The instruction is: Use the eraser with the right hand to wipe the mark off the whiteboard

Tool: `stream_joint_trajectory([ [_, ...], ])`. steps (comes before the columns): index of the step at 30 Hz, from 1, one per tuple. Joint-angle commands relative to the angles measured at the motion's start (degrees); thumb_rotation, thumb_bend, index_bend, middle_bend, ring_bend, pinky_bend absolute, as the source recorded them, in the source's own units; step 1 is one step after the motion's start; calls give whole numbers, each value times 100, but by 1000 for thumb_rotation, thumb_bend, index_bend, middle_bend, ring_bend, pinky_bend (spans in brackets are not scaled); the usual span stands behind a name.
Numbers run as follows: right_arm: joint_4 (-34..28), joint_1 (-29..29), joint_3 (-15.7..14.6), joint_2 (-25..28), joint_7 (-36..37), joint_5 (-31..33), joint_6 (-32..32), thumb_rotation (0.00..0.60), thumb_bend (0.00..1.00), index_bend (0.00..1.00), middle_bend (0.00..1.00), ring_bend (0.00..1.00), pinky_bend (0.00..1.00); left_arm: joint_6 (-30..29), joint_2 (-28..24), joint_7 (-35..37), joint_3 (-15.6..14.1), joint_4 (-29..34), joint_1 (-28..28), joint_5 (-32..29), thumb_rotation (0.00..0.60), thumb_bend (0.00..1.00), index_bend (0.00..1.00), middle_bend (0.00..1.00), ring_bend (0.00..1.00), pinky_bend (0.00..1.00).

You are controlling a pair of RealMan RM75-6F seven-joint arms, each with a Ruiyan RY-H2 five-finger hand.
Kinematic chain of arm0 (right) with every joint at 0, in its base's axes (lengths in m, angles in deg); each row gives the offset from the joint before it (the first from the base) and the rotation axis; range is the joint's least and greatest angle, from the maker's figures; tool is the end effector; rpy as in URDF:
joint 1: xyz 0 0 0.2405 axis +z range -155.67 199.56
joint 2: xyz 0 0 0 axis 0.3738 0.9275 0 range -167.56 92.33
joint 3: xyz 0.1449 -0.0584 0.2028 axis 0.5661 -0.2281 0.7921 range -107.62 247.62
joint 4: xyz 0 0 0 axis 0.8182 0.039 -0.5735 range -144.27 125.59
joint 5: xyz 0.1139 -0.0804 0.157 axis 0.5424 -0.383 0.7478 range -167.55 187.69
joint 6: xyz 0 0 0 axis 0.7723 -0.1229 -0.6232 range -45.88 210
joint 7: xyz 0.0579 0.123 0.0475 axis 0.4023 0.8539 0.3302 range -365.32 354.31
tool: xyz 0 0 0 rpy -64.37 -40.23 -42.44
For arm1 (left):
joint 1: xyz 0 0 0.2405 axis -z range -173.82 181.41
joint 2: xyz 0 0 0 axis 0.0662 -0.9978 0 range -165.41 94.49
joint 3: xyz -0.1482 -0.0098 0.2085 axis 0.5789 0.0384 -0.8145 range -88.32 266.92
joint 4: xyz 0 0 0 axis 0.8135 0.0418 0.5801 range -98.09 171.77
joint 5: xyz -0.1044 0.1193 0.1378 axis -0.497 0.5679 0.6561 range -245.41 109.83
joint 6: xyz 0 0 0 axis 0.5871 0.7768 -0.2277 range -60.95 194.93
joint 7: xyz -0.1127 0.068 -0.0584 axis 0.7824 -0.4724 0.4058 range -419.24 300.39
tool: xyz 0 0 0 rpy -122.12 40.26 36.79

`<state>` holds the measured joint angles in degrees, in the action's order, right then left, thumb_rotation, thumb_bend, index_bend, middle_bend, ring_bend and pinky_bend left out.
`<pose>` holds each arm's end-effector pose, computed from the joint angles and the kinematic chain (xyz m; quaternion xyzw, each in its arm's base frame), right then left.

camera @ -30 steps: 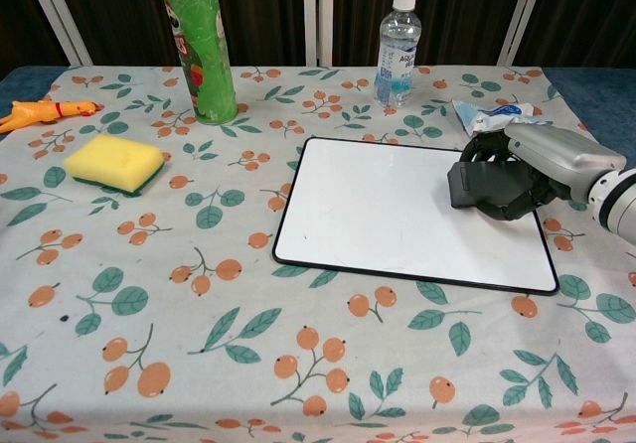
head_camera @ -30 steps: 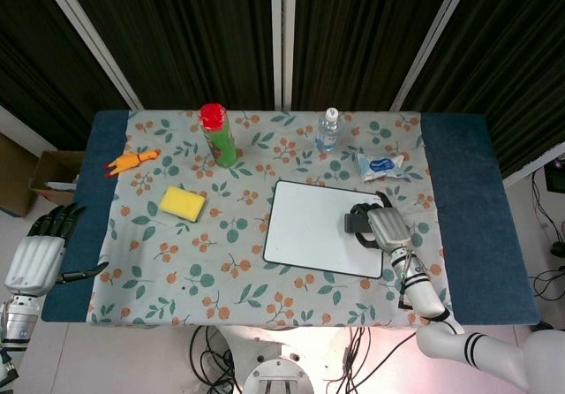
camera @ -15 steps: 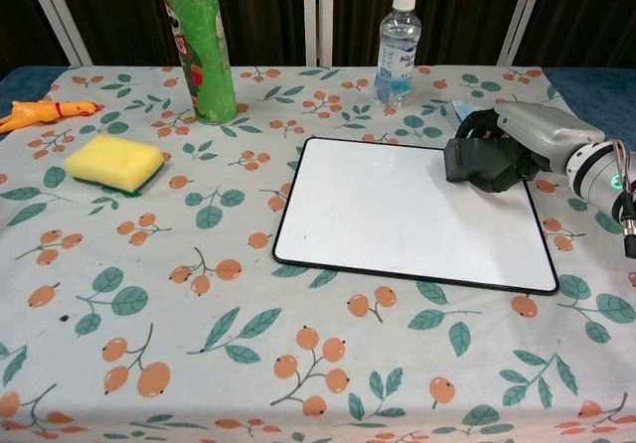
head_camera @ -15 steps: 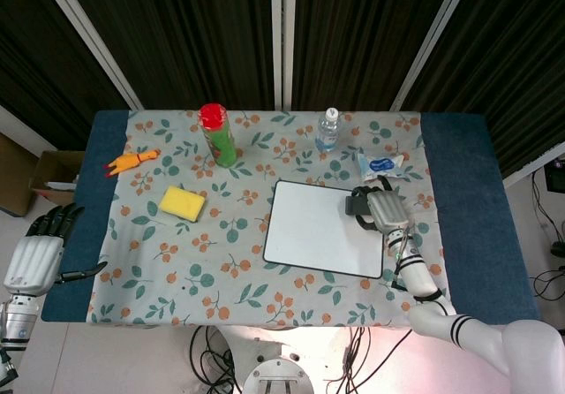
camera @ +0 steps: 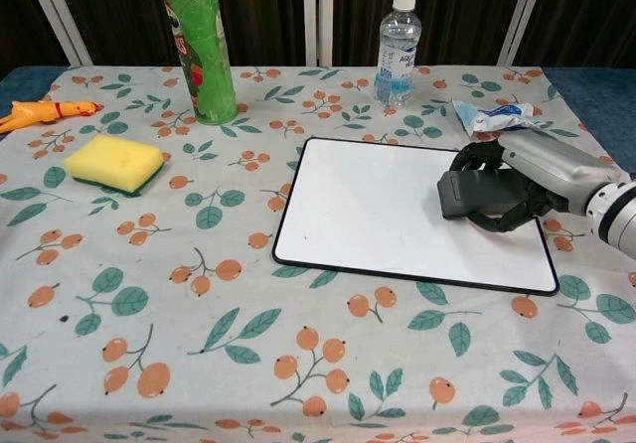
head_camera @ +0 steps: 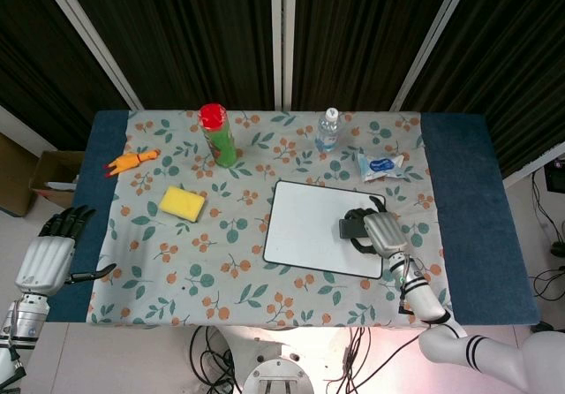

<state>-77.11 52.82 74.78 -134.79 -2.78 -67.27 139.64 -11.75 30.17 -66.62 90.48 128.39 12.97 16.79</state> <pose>-0.2337 -0.3022 -0.0513 0.6939 -0.4675 0.3801 0.3942 -0.3091 0.1973 0.1344 -0.6507 -0.3735 -0.3322 0.5717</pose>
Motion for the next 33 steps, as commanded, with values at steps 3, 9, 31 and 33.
stream_joint_trajectory([
  [3, -493, -186, -225, 234, -19, -215, 178, 600, 452, 810, 597, 486, 75, 3, 8, -24, -17, 26, 9, 26, 244, 61, 106, 82, 63, 163],
  [9, -821, -356, -374, 375, -31, -363, 369, 600, 452, 811, 599, 488, 76, -1, -8, -27, -33, 45, 0, 27, 246, 62, 106, 82, 63, 163],
  [31, 13, -1322, -476, 1025, 795, -742, 1801, 600, 412, 797, 590, 475, 76, 20, -6, 65, -70, 13, 31, 114, 243, 63, 106, 81, 63, 163],
  [33, 276, -1371, -516, 984, 909, -666, 1652, 600, 408, 783, 582, 473, 76, 21, -8, 45, -69, 25, 42, 130, 243, 63, 106, 82, 63, 163],
])
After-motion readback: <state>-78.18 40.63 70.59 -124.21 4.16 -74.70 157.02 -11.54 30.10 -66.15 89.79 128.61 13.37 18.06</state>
